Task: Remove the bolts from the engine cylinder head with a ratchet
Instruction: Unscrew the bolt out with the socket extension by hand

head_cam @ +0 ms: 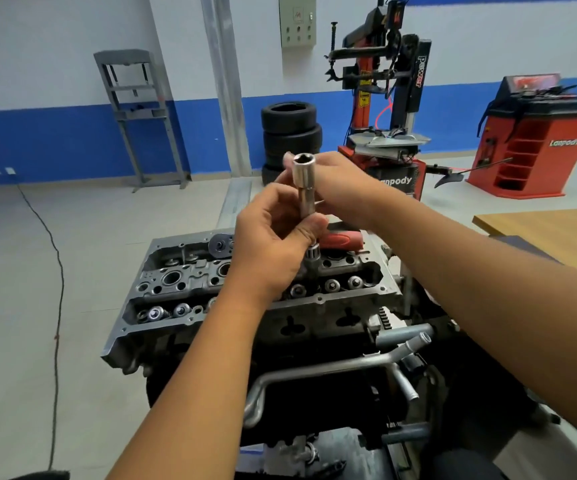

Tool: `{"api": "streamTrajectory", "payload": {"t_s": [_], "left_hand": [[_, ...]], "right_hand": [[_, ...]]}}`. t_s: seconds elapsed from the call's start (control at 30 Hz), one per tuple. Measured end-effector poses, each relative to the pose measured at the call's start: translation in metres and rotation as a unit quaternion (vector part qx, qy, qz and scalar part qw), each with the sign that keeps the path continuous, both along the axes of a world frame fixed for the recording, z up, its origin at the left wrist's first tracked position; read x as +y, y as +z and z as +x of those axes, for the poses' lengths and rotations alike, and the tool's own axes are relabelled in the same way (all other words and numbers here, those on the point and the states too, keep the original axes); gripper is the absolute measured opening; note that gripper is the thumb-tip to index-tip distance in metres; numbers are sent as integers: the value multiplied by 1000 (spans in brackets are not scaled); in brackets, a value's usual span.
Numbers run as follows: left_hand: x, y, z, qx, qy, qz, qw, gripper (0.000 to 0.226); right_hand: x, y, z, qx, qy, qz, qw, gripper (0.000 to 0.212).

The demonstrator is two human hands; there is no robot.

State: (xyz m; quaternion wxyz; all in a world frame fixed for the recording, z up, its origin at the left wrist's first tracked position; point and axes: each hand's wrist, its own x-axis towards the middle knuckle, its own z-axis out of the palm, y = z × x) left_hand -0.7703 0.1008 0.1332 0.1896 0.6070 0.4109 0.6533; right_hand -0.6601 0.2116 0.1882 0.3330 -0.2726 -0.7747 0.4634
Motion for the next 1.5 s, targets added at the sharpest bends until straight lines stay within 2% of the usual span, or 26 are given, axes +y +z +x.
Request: {"api": "streamTrajectory", "payload": {"t_s": [0.07, 0.1, 0.17, 0.2, 0.27, 0.33, 0.43, 0.57, 0.7, 0.8, 0.87, 1.0, 1.1, 1.2, 1.3, 1.4, 1.5], "left_hand": [[3, -4, 0, -50, 9, 27, 998, 28], [4, -7, 1, -78, 19, 43, 996, 29], [8, -15, 4, -124, 31, 56, 990, 28], [9, -19, 6, -131, 31, 57, 989, 26], [9, -27, 11, -106, 12, 49, 993, 23], [11, -36, 12, -64, -17, 20, 998, 20], [13, -41, 7, -39, -62, -10, 997, 23], [18, -37, 9, -20, -38, -19, 999, 23], [18, -36, 7, -42, -10, -4, 999, 18], [17, -35, 5, -59, 28, -4, 998, 22], [16, -38, 4, -40, 10, -17, 999, 21], [15, -41, -1, -51, -103, -58, 992, 29], [17, -43, 0, -35, -81, -52, 995, 30], [20, -46, 1, -31, -61, -13, 998, 33], [21, -49, -4, -45, -46, -4, 998, 34], [23, -48, -3, -38, -30, -26, 998, 31], [21, -45, 1, -25, -73, -58, 995, 28]], "right_hand": [[-10, 0, 7, 131, 20, -82, 988, 52], [-17, -3, 12, 196, 50, -105, 974, 50], [-38, -12, 16, 259, 73, -61, 961, 33], [-46, -18, 12, 271, 54, -20, 961, 22], [-59, -26, 4, 297, 3, 33, 954, 9], [-64, -33, 2, 323, -20, 38, 946, 9], [-61, -38, 3, 335, -30, 40, 941, 20], [-53, -52, 4, 359, -55, 42, 931, 35], [-45, -59, 6, 390, -10, -41, 920, 26], [-40, -58, 1, 402, -14, -4, 916, 17], [-37, -59, -4, 400, -27, 27, 916, 18], [-31, -62, -5, 398, -5, 38, 916, 10], [-30, -64, -2, 373, -7, 38, 927, 22], [-35, -74, -2, 396, 15, -17, 918, 31], [-39, -85, -6, 401, 43, -43, 914, 15], [-39, -85, -11, 397, 4, -25, 917, 12], [-38, -83, -13, 410, -52, -1, 911, 17]]}}
